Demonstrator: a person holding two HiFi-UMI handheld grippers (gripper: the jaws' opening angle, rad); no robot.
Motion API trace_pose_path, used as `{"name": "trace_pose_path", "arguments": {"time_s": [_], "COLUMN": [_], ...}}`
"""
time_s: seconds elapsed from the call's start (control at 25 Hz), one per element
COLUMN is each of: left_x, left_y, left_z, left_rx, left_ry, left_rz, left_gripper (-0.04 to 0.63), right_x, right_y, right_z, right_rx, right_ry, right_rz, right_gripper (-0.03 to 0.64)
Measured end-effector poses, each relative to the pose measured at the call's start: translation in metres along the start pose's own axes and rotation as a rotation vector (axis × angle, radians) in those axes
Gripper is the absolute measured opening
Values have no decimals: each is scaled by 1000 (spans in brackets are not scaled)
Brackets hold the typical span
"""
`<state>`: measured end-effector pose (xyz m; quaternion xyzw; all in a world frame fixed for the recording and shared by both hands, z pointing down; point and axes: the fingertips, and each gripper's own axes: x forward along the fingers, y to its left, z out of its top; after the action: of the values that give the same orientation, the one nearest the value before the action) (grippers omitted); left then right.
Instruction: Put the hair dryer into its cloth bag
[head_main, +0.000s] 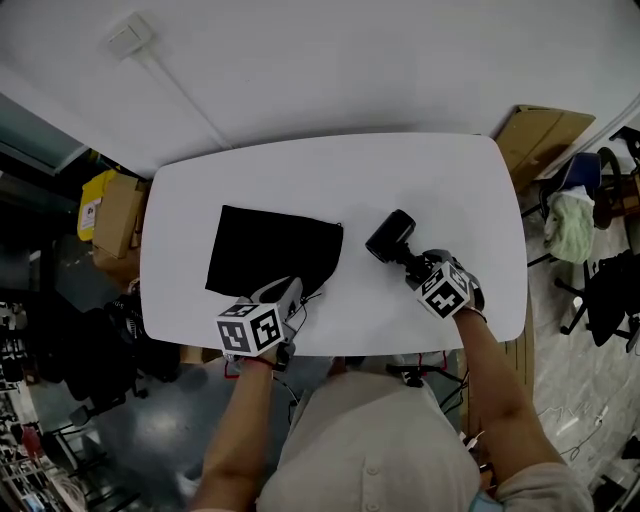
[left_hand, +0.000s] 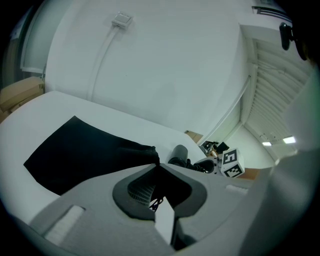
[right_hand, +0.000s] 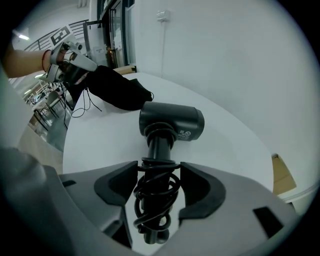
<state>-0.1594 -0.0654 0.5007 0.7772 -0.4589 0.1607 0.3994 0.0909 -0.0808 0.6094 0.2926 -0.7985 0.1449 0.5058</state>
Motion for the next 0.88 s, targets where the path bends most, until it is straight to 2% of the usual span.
{"name": "trace_pose_path", "arguments": {"time_s": [0.2,0.44,0.88], "left_x": [2,5,3], "left_y": [2,1,6], "left_z": [-3,-7,-7], "left_rx": [1,0,-24], "left_ry": [10,24,16], "left_rz": [-5,-1,-1], "left_gripper": [28,28,28], "right_x": [6,14,13], "right_y": [1,-1,1], "right_z": [1,9,7], "right_rx": [32,64,67], "right_ry": [1,3,42], "right_rz": [41,35,73], "right_gripper": [262,265,261]}}
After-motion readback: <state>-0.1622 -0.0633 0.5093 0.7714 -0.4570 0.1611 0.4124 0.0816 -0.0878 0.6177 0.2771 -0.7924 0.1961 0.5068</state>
